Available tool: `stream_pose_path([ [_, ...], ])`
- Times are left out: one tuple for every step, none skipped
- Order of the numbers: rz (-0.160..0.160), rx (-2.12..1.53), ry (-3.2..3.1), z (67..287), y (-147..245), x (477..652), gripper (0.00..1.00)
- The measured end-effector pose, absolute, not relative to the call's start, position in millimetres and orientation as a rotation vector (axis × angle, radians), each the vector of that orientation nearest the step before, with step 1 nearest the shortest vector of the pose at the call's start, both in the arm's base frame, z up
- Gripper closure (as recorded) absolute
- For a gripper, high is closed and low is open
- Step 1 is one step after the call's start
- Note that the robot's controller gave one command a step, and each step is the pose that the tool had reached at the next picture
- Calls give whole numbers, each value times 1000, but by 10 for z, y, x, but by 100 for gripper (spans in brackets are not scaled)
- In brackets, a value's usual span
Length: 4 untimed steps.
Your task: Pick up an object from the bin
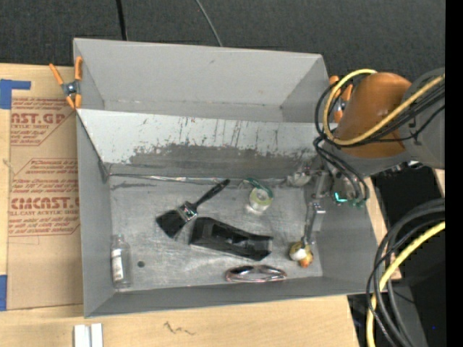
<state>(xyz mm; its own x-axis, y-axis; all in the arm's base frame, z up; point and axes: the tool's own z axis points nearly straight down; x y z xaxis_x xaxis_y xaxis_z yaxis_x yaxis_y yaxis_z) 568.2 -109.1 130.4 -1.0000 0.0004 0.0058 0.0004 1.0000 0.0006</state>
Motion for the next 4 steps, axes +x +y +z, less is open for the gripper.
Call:
stream_pose_path([
  [1,1,-3143,1350,-1087,5702,0],
  [-1,-19,-3143,1271,-443,5159,0],
  [-2,10,-3141,1284,-191,5142,0],
  [-2,-236,-3133,1230,-12,5001,0],
])
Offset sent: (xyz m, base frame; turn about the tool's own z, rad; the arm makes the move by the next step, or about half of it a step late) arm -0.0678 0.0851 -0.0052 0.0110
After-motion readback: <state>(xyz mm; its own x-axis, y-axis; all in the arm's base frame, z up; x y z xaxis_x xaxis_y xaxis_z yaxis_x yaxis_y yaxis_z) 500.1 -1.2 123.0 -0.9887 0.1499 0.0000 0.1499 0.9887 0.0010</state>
